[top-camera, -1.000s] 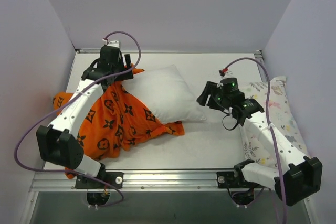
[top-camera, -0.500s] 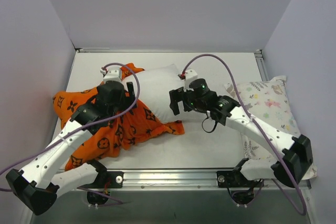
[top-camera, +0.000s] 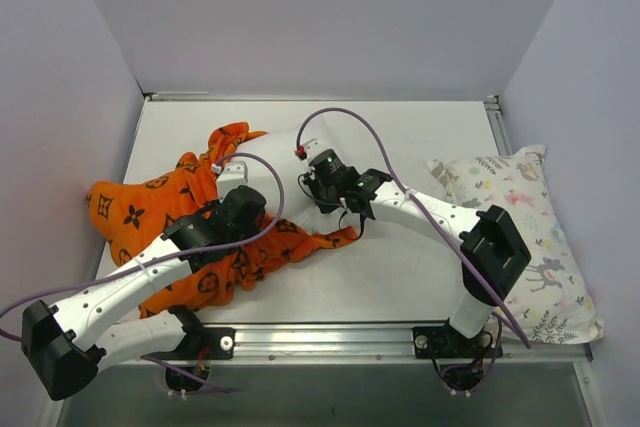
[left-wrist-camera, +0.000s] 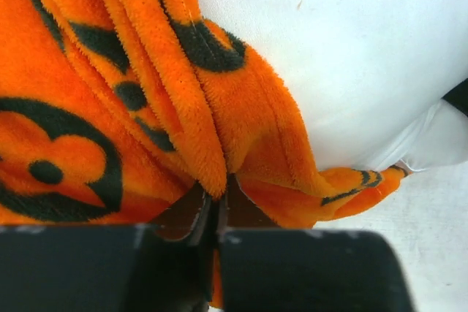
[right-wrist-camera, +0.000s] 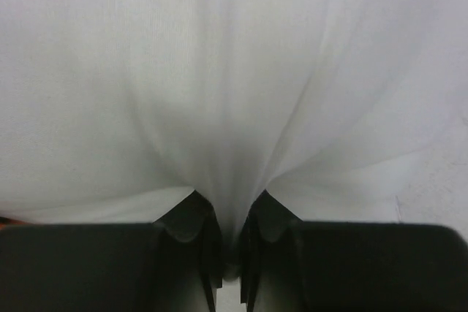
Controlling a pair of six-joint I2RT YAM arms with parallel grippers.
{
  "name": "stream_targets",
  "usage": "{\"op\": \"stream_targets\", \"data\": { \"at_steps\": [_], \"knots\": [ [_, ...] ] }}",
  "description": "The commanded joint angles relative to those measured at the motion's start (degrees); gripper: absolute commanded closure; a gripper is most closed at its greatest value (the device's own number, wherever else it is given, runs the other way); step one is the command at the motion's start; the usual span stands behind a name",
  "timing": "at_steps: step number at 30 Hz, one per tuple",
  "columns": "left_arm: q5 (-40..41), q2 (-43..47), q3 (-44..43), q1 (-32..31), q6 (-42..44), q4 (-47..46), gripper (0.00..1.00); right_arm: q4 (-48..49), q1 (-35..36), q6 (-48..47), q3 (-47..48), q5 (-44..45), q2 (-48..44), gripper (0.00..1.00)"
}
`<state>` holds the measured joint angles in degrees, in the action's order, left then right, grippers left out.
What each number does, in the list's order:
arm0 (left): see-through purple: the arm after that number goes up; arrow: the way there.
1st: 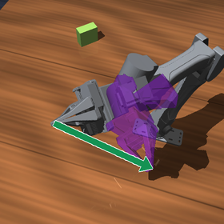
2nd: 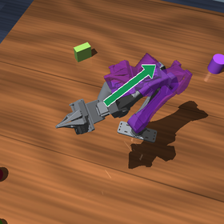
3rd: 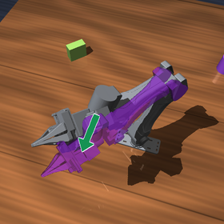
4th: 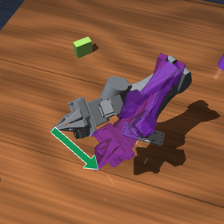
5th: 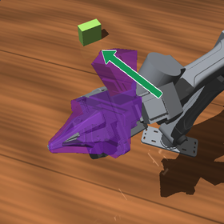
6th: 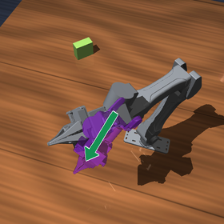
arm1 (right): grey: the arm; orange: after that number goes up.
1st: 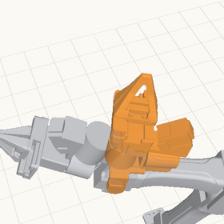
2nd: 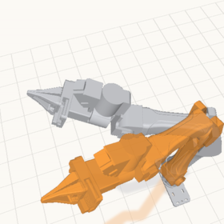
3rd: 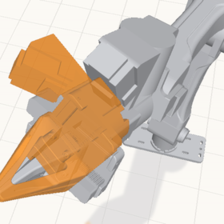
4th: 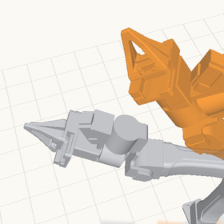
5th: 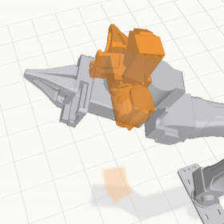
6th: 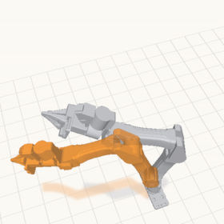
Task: Remove the pillowcase from the pillow
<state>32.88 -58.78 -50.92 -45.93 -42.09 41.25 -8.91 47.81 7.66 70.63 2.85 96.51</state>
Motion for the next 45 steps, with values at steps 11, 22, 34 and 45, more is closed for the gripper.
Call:
{"op": "stream_targets", "data": {
  "at_steps": [11, 22, 34, 45],
  "knots": [
    [-1.77, 2.97, -3.57, 18.83, 8.58, 4.27, 1.00, -23.68, -10.80, 8.51, 8.91, 24.74, -15.27, 1.00],
    [-12.72, 1.31, -7.96, 29.59, 14.75, 2.25, 1.00, -28.71, -12.57, 9.91, 12.25, 17.20, -22.76, 1.00],
    [-5.66, 3.94, -10.26, -6.52, 6.24, 4.88, 0.12, -32.22, -7.82, 10.97, 19.11, 15.69, -20.31, 1.00],
    [11.30, 1.31, 2.84, -25.16, -19.52, 7.09, 0.10, -33.19, -7.47, 11.06, 18.93, 16.66, -20.48, 1.00]
  ]
}}
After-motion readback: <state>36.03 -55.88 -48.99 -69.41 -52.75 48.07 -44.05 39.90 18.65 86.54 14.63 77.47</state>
